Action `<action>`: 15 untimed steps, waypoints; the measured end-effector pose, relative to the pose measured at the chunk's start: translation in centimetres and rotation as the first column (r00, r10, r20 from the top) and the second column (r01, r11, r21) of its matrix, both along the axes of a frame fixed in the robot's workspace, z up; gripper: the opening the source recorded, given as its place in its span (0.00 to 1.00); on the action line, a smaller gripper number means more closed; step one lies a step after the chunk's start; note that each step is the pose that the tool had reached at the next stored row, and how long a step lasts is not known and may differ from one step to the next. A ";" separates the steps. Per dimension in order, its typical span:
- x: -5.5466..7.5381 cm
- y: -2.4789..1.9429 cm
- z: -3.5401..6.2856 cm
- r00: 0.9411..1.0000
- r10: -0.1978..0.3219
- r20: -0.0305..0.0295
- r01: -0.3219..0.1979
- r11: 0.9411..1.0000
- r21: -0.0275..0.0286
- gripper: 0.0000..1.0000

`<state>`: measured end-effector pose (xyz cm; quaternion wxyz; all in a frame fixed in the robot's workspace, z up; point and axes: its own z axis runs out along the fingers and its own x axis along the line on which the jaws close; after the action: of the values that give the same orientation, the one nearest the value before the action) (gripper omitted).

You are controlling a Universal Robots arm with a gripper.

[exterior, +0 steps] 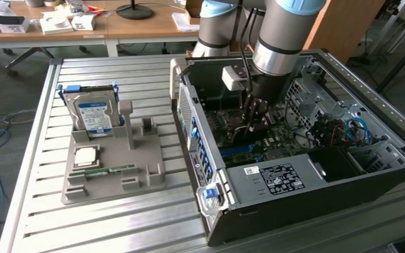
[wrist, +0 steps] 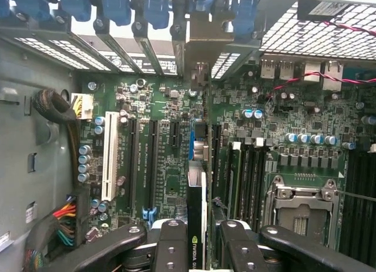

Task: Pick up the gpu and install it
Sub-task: 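Insert the gpu into the slot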

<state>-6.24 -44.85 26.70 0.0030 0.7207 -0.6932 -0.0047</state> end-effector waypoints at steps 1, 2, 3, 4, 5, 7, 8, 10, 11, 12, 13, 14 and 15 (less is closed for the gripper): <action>0.0 0.00 0.00 1.000 0.000 0.000 0.000 1.000 0.000 0.26; 0.0 0.00 0.00 1.000 0.000 0.000 0.000 1.000 0.000 0.26; 0.0 0.00 0.00 1.000 0.000 0.000 0.000 1.000 0.000 0.26; 0.0 0.00 0.00 1.000 0.000 0.000 0.000 1.000 0.000 0.26; 0.0 0.00 0.00 1.000 0.000 0.000 0.000 1.000 0.000 0.26; 0.0 0.00 0.00 1.000 0.000 0.000 0.000 1.000 0.000 0.26; 0.0 -0.01 0.02 1.000 0.000 0.000 0.000 1.000 0.000 0.26; 0.0 -0.01 0.13 1.000 0.000 0.000 0.000 1.000 0.000 0.26; 0.0 0.00 0.18 1.000 0.000 0.000 0.000 1.000 0.000 0.26; 0.0 0.00 0.18 1.000 0.000 0.000 0.000 1.000 0.000 0.26; 0.0 0.00 0.19 1.000 0.000 0.000 0.000 1.000 0.000 0.26; -0.1 0.00 0.19 1.000 0.000 0.000 0.000 1.000 0.000 0.26; -0.1 0.00 0.20 1.000 0.000 0.000 0.000 1.000 0.000 0.26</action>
<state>-6.32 -44.86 26.90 0.0031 0.7207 -0.6932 -0.0047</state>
